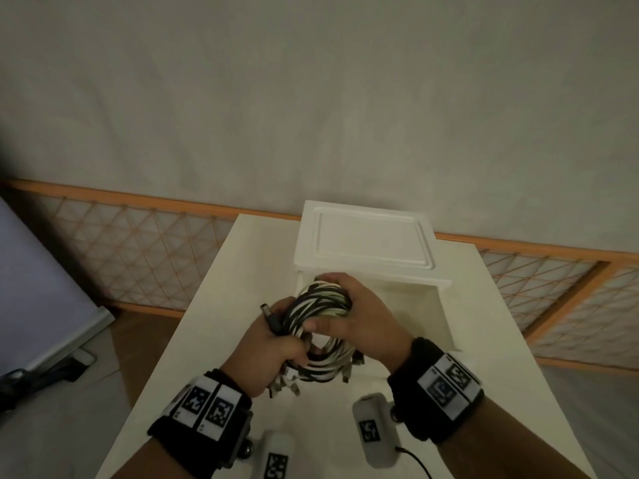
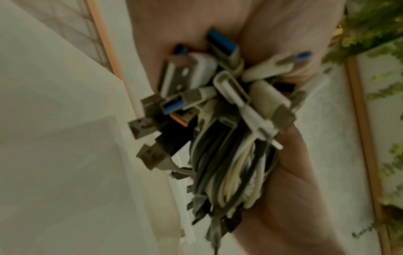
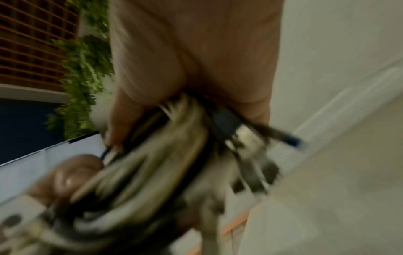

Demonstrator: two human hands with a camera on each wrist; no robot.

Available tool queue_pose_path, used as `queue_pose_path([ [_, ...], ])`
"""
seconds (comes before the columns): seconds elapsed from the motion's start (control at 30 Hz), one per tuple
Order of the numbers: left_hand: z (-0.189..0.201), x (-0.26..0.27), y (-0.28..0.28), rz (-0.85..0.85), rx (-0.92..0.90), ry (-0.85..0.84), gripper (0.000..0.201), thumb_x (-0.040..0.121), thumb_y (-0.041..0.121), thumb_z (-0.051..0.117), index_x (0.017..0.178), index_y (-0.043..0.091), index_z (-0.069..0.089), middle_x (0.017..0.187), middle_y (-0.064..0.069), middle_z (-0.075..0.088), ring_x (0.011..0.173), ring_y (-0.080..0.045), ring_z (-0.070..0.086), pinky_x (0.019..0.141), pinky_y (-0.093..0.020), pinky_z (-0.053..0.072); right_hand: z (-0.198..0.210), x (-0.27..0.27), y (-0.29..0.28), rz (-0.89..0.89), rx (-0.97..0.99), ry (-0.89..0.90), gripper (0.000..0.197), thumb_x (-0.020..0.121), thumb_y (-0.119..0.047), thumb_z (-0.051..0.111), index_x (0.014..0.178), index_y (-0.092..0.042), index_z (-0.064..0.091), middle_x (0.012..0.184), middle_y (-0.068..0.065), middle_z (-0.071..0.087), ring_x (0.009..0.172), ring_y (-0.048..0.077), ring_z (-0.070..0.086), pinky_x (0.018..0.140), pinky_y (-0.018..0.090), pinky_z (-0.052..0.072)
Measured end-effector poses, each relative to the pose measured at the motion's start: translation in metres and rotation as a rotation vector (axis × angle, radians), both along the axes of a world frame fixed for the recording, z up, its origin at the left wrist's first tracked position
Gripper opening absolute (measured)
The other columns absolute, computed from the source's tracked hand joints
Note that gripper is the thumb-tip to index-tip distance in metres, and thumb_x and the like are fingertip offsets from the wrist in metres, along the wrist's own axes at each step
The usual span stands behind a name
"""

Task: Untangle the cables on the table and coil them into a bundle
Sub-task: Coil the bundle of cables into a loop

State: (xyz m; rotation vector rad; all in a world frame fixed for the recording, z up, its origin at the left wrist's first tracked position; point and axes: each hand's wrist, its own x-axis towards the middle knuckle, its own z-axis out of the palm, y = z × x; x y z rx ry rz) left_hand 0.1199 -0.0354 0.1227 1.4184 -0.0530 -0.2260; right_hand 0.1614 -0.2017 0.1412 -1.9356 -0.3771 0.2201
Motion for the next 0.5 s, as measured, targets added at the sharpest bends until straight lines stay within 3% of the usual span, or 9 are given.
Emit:
queue_pose_path([
  [0.07,0.005,0.005,-0.001,-0.019,-0.034,-0.019,0.046,0.046,-0.009,0.054,0.091,-0.001,0.06,0.064,-0.009,0.061,0.062,-0.021,0.065,0.057,-0.029,0.051,-0.007,0.003,-0.002,-0.033,0.185,0.045,0.052,0.065,-0.016,0.087,0.109,-0.018,0.059,0.102,0.0,0.071,0.096,0.014,0.067,0.086,0.033,0.052],
  [0.2,0.006,0.022,-0.003,0.007,-0.187,-0.006,0.058,0.046,-0.011,0.051,0.103,-0.009,0.061,0.085,-0.027,0.064,0.077,-0.038,0.065,0.069,-0.04,0.054,-0.009,0.006,-0.007,-0.005,0.386,0.083,0.052,0.065,-0.005,0.083,0.111,-0.011,0.059,0.102,0.007,0.072,0.095,0.022,0.068,0.081,0.032,0.055],
  [0.27,0.005,0.03,-0.007,0.021,-0.308,0.038,0.051,0.049,-0.012,0.048,0.098,-0.011,0.061,0.082,-0.027,0.063,0.076,-0.039,0.063,0.069,-0.041,0.054,-0.006,0.012,-0.006,-0.025,0.362,0.069,0.047,0.069,-0.012,0.083,0.109,-0.015,0.059,0.102,0.005,0.072,0.095,0.02,0.069,0.081,0.031,0.056],
  [0.37,0.002,0.044,-0.011,0.034,-0.404,0.144,0.029,0.052,-0.009,0.048,0.076,-0.001,0.063,0.062,-0.014,0.052,0.059,-0.029,0.058,0.058,-0.034,0.051,-0.009,0.025,-0.005,-0.123,0.27,0.022,0.032,0.078,-0.031,0.075,0.103,-0.016,0.063,0.091,-0.001,0.073,0.085,0.012,0.069,0.072,0.024,0.054],
  [0.43,-0.002,0.057,-0.014,0.037,-0.412,0.263,0.022,0.055,-0.006,0.055,0.073,0.002,0.066,0.065,-0.013,0.056,0.059,-0.029,0.062,0.059,-0.034,0.053,-0.013,0.039,-0.007,-0.182,0.201,0.028,0.024,0.08,-0.038,0.072,0.093,-0.018,0.065,0.075,-0.01,0.071,0.071,0.002,0.065,0.064,0.018,0.049],
  [0.5,-0.005,0.069,-0.019,0.053,-0.377,0.363,0.022,0.063,0.003,0.067,0.085,-0.002,0.07,0.083,-0.02,0.067,0.075,-0.034,0.068,0.071,-0.041,0.058,-0.017,0.057,-0.011,-0.207,0.162,0.093,0.022,0.081,-0.04,0.071,0.085,-0.019,0.065,0.064,-0.014,0.068,0.063,0.0,0.063,0.057,0.015,0.046],
])
